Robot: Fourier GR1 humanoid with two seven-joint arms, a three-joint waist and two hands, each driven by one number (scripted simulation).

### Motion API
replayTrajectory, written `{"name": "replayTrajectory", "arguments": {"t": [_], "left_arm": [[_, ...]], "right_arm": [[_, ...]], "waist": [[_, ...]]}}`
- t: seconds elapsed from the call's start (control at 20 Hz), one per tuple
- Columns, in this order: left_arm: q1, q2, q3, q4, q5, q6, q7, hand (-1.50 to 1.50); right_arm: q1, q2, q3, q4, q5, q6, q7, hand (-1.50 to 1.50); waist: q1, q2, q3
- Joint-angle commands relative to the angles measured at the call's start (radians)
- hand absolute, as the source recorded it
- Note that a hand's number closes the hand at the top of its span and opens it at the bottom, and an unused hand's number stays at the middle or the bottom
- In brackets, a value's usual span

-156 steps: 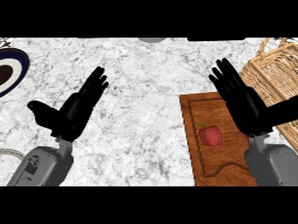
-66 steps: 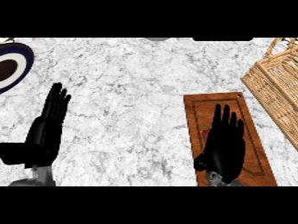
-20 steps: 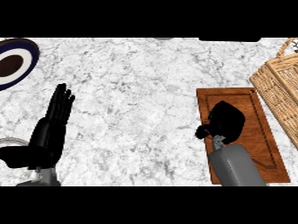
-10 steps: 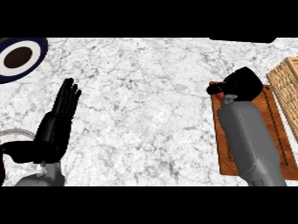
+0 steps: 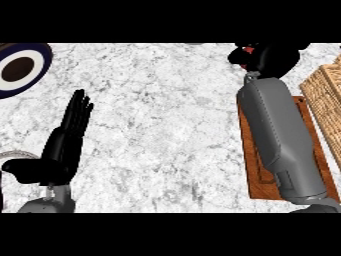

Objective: Pick the bell pepper from the cutting board and place it in the basket

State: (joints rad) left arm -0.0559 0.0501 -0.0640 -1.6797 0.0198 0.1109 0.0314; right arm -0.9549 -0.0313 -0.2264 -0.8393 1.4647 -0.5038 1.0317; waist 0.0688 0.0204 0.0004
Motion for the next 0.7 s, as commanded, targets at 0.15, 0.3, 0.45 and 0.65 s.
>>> {"name": "replayTrajectory", "arguments": {"t": [0.15, 0.3, 0.45, 0.65], "left_arm": [[0.000, 0.001, 0.018, 0.021, -0.004, 0.009, -0.021, 0.00], [-0.005, 0.024, 0.031, -0.023, 0.000, 0.010, 0.045, 0.00], [0.018, 0.004, 0.032, 0.001, 0.001, 0.020, 0.014, 0.00], [0.026, 0.003, 0.031, -0.002, -0.004, 0.023, 0.011, 0.00]], "right_arm": [[-0.205, 0.030, -0.029, 0.091, 0.101, -0.093, 0.244, 1.50], [-0.202, 0.022, -0.093, 0.109, 0.163, -0.075, 0.284, 1.50], [-0.201, -0.021, -0.143, 0.109, 0.175, -0.016, 0.291, 1.50], [-0.156, -0.025, -0.149, 0.135, 0.264, 0.044, 0.324, 1.50]], "waist": [[-0.022, -0.011, -0.002], [-0.034, -0.014, -0.001], [-0.048, -0.016, -0.001], [-0.058, -0.018, -0.001]]}}
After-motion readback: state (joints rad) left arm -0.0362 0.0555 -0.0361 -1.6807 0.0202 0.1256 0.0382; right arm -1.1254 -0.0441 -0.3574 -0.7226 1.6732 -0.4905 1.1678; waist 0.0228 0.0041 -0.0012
